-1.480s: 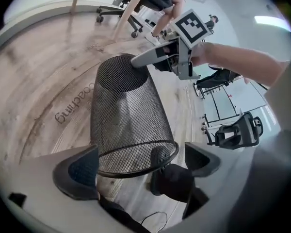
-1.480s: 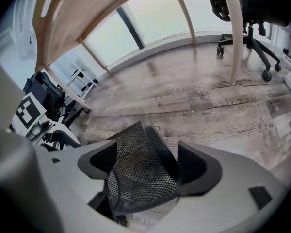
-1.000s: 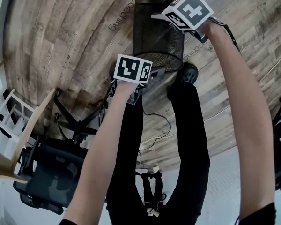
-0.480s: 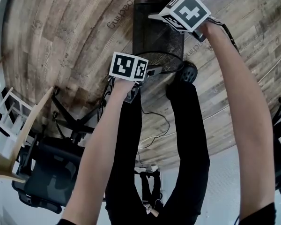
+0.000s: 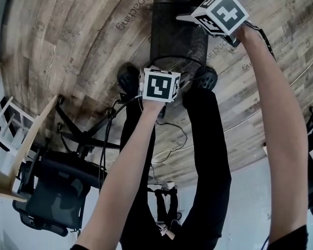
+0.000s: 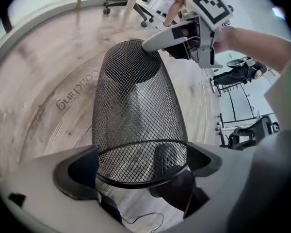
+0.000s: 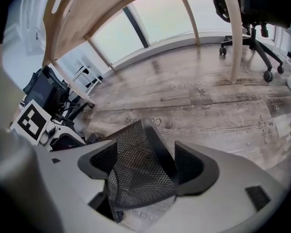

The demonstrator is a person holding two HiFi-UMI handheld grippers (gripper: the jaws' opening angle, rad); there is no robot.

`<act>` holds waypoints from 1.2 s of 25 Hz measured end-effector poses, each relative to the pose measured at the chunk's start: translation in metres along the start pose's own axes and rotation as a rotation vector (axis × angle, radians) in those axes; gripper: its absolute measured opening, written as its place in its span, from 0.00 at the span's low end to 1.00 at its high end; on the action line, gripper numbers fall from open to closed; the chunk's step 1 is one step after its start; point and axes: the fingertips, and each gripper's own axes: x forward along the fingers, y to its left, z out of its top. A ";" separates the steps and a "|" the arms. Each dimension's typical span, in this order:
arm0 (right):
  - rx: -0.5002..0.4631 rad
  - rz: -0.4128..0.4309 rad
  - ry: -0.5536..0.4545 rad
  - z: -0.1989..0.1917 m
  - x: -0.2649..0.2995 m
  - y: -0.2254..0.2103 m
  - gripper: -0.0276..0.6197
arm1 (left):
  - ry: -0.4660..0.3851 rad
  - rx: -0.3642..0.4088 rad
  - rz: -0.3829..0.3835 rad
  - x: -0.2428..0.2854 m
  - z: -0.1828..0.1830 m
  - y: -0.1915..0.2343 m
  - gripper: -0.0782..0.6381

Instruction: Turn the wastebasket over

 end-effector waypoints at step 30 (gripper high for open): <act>-0.286 0.169 0.328 -0.062 -0.025 0.015 0.51 | -0.113 0.118 0.092 0.012 -0.021 -0.030 0.89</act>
